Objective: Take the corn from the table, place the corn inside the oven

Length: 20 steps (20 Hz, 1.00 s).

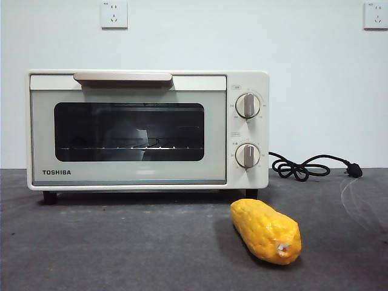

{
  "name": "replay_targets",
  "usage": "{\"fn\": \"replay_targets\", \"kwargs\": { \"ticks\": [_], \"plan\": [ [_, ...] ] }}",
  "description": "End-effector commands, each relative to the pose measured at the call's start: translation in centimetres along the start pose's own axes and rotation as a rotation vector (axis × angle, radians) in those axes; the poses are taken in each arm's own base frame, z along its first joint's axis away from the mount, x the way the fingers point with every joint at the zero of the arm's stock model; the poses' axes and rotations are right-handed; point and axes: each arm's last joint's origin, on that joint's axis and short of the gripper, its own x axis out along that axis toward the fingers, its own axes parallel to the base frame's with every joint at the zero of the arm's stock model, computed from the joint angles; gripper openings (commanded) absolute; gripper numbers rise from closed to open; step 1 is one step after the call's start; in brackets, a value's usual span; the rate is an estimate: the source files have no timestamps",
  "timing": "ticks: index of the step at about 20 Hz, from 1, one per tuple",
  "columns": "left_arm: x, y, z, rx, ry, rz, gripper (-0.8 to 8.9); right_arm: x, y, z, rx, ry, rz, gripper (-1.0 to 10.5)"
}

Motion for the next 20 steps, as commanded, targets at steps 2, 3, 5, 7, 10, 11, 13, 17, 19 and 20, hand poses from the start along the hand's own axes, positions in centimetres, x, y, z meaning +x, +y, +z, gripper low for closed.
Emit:
{"fn": "replay_targets", "kwargs": {
  "ticks": [2,3,5,7,10,11,13,17,19,20],
  "plan": [
    [0.1,0.0,0.0,-0.027,-0.02,0.0,-0.03,0.1,0.0,-0.2,0.22,0.002,0.011,0.0],
    [0.1,0.0,0.1,-0.062,-0.024,-0.011,-0.03,0.1,0.0,-0.2,0.297,0.002,0.011,0.0],
    [0.1,-0.1,0.1,-0.152,-0.018,-0.047,-0.04,0.1,0.0,-0.2,0.414,0.003,0.01,0.0],
    [0.1,-0.2,0.0,-0.223,-0.013,-0.068,-0.04,0.1,0.0,-0.2,0.46,0.001,0.001,0.0],
    [0.1,-0.3,0.0,-0.304,0.003,-0.096,-0.04,0.1,-0.1,-0.2,0.459,-0.003,-0.017,0.0],
    [0.1,-0.3,-0.1,-0.326,0.012,-0.118,-0.04,0.1,-0.1,-0.2,0.459,-0.004,-0.023,0.0],
    [0.0,-0.5,-0.1,-0.329,0.031,-0.192,-0.03,0.1,-0.1,-0.2,0.46,-0.004,-0.023,0.0],
    [-0.1,-1.0,0.0,-0.325,0.056,-0.357,-0.05,0.0,0.0,-0.1,0.489,-0.001,0.006,0.0],
    [-0.3,-1.2,0.2,-0.324,0.077,-0.425,-0.05,0.0,0.2,0.1,0.499,0.004,0.06,0.0],
    [-0.4,-1.3,0.3,-0.325,0.088,-0.448,-0.05,-0.1,0.3,0.2,0.498,0.007,0.093,0.0]
  ]
}}
